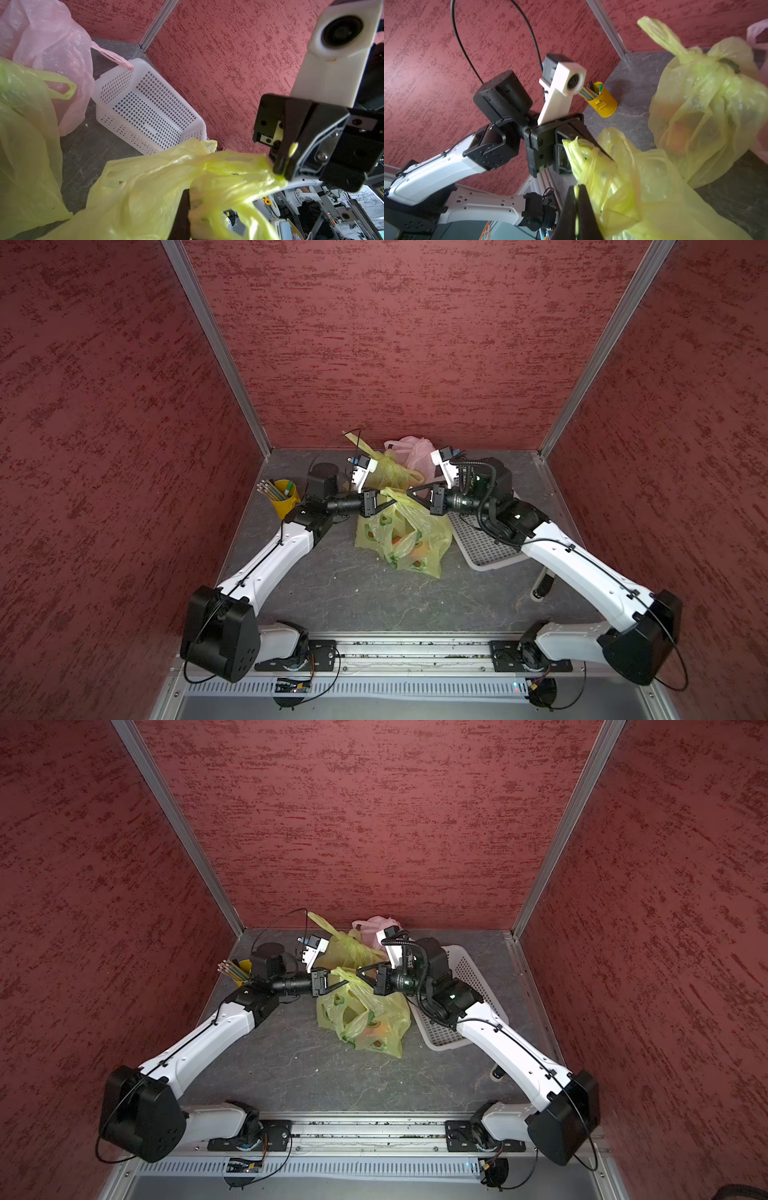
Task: Place the peach into a plastic bag & tie a knot
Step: Cross the plastic bag at the center of the board.
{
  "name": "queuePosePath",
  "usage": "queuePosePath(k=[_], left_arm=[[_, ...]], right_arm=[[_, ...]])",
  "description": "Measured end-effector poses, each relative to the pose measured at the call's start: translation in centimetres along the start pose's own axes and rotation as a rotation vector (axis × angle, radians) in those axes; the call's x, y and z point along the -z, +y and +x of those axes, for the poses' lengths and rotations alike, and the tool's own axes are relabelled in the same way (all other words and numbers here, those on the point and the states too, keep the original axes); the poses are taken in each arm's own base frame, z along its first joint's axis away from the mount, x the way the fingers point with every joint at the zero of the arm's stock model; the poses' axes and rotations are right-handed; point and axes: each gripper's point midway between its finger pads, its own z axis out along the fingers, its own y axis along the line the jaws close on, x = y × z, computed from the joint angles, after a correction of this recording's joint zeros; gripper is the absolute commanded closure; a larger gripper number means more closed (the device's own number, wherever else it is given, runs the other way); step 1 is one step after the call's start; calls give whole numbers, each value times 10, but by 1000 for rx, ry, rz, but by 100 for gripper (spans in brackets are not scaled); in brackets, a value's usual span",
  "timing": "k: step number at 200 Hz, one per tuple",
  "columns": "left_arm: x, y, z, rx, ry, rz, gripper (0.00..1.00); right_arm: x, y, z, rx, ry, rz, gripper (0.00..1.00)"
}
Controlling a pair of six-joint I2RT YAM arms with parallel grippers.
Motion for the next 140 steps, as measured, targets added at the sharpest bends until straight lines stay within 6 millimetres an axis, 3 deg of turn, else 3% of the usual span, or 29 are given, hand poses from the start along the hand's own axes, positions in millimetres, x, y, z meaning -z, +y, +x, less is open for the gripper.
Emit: queuePosePath(k=[32,75,140], left_arm=[[-2,2,4,16,10,-13,100],[-3,8,15,53,34,-37,100],[-1,30,35,128,58,-118,100]], right_arm=[[-11,0,32,-31,35,-42,100],[-21,-3,52,-21,57,-56,100],[-53,-48,86,15,149,37,100]])
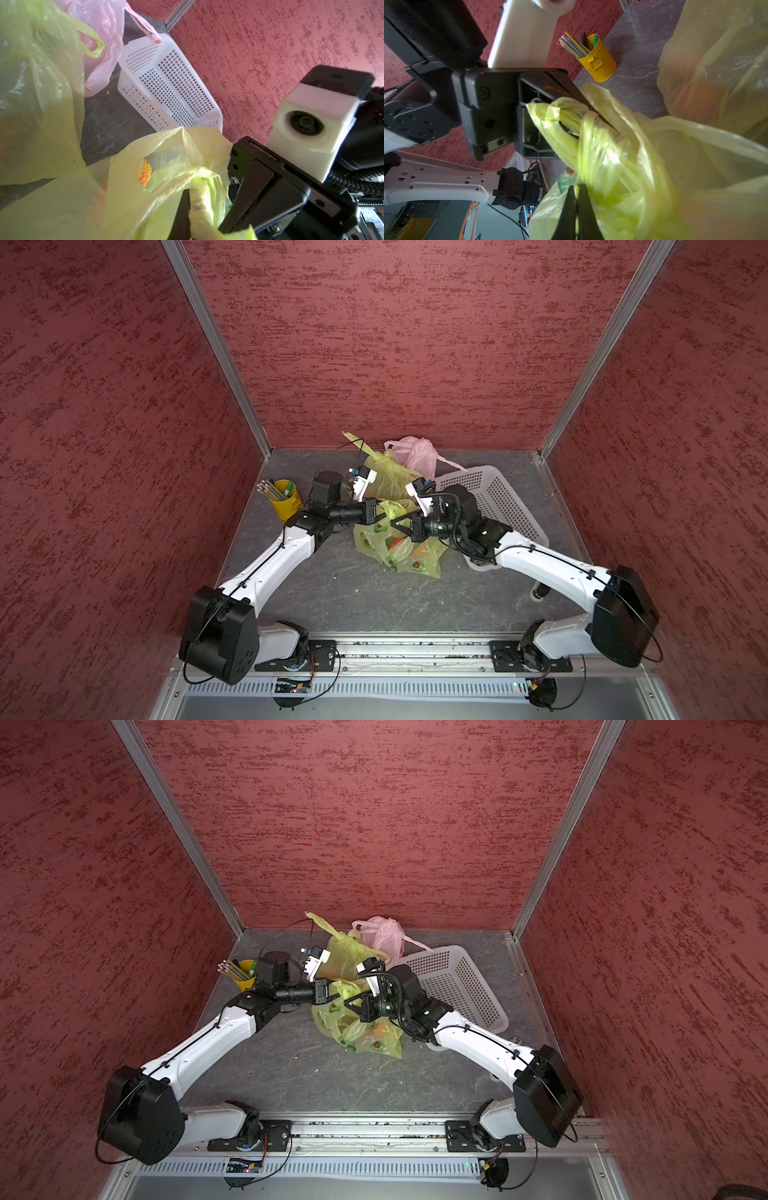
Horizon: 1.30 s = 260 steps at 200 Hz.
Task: Place the peach into a plastic bag & tie a knot
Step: Cross the plastic bag at the center of the board.
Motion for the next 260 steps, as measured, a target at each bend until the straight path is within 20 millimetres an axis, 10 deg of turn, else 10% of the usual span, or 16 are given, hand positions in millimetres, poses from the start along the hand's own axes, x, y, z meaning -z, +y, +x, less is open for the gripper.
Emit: queuePosePath(k=[54,135,260], left_arm=[[5,7,7,33,5,-51,96],[14,13,23,38,32,-116,60],[15,-1,34,40,84,-51,52]], right_arm=[[-8,-13,-1,11,-8,57,100],[-11,-24,-3,-17,-13,86,100],[-10,-22,-8,-31,-27,62,100]])
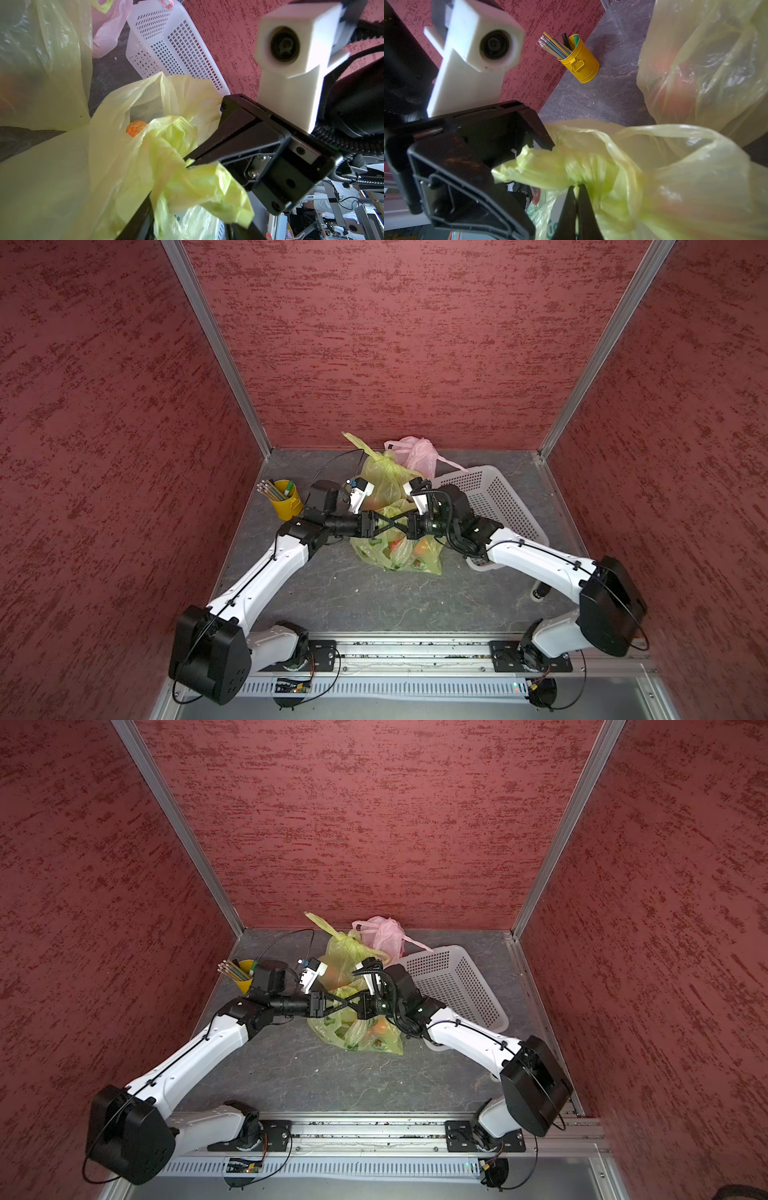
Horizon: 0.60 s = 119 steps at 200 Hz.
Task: Place the peach into a plastic bag & tie a knot
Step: Cross the plastic bag at the center of the board.
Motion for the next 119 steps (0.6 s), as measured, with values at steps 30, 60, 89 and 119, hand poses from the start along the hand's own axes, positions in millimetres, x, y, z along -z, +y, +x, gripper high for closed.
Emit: queuePosePath(k=[30,60,89,119], left_arm=[[-2,-3,-7,25,-22,17,57],[-4,-4,-12,58,-30,38,61],[-3,-4,-16,92,-39,44,66],[0,-7,-24,101,-50,44,66]], right_arm=[[0,5,-1,4,-3,-25,100],[0,6,1,6,4,-37,100],[0,9,2,14,10,-51,100],[0,13,5,28,23,-69,100]])
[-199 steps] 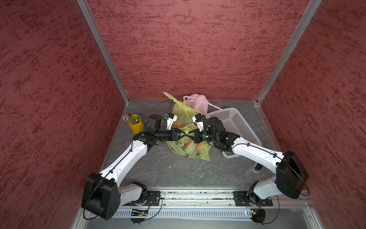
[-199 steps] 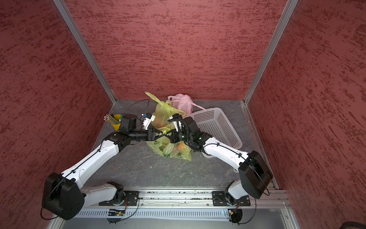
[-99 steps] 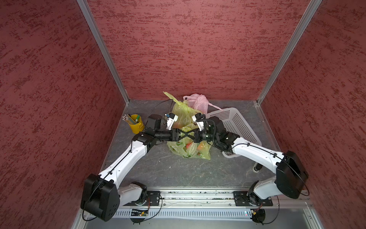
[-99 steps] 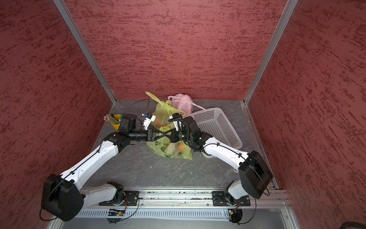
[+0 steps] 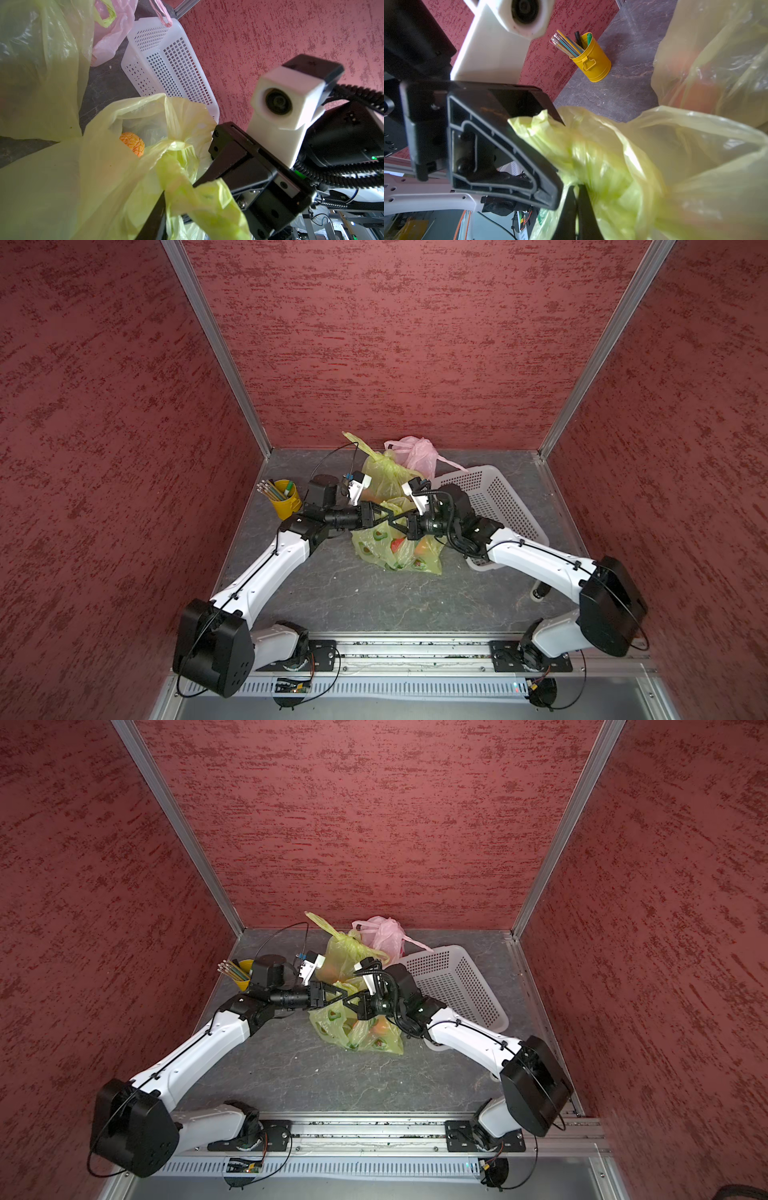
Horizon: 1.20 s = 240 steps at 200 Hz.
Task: Place the peach into a plastic bag & tie a knot
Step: Cross the plastic bag at the center of the board.
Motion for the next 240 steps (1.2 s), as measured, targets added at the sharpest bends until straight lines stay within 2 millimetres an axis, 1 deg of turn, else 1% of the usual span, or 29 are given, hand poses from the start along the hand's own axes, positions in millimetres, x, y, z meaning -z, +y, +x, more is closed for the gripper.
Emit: queuePosePath(k=[36,88,152,189,205,219,240], left_arm=[[-1,-1,-2,7,7,2,66],[-4,0,4,31,46,6,66],[-7,0,8,40,95,9,66],[-10,1,9,52,121,19,79],[-13,4,10,62,134,21,83],[-15,5,12,73,148,27,84],[-15,2,12,75,160,46,89]], right_arm=[[-2,6,5,16,19,-23,100],[-3,10,10,23,35,-35,100],[-2,14,7,27,41,-34,100],[-2,15,8,27,50,-36,100],[-2,16,9,26,56,-38,100],[-2,17,10,26,60,-39,100],[0,18,10,27,61,-39,100]])
